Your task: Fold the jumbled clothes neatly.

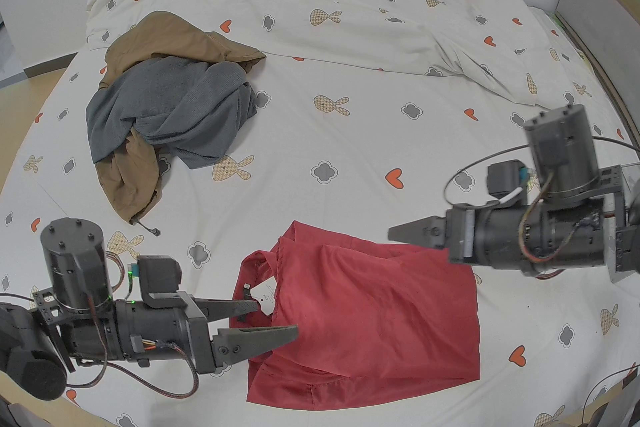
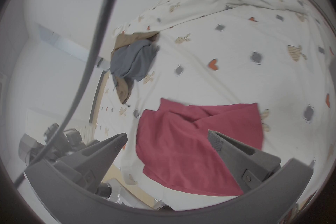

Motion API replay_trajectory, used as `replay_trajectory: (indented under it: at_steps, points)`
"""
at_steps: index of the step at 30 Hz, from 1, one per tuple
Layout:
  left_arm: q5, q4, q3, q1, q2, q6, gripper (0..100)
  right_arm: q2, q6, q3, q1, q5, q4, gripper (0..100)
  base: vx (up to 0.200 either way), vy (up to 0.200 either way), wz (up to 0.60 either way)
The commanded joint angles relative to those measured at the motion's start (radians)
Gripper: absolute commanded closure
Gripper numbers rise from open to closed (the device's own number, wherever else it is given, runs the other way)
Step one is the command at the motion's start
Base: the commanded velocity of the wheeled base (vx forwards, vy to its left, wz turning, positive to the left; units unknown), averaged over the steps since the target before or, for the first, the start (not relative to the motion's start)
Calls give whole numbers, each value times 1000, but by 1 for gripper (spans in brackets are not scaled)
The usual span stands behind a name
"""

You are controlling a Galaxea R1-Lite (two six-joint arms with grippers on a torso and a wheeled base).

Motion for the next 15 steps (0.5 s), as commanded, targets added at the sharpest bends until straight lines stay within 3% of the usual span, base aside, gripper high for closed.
replay_trajectory:
  at_steps: [1, 6, 15]
  points:
    - [-58, -127, 58, -2, 213, -21, 0, -220, 3, 149, -158, 41, -1, 0, 0, 0, 0]
    - [-35, -256, 64, 64, 324, 38, 0, -346, 3, 238, -256, 75, -1, 0, 0, 0, 0]
    - [-35, -259, 18, 82, 360, 53, 0, -492, 8, 297, -391, 185, -4, 0, 0, 0, 0]
